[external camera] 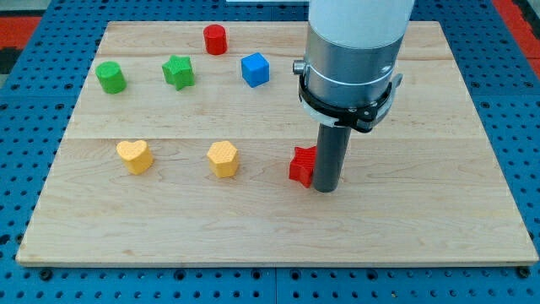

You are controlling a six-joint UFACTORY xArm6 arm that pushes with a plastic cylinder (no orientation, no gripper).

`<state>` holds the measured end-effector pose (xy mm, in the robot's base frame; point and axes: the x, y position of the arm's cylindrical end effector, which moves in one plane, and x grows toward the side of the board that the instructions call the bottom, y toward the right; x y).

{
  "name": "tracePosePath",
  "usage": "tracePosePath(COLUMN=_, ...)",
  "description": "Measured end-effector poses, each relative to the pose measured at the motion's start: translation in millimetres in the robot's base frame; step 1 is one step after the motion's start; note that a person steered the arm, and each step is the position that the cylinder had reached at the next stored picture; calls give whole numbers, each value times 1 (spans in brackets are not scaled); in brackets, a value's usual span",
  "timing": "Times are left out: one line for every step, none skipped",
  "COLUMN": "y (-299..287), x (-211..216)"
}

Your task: Push the red circle right horizontally towards red star

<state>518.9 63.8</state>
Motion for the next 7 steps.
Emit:
tracePosePath(y=0, x=-6)
tracePosePath(y=0, x=-9)
tracePosePath(y=0, x=-14)
tracePosePath(y=35, x=-14)
tracePosePath(y=130, x=-36)
tracePosePath(y=193, x=-85)
tracePosePath(y=237, x=-149)
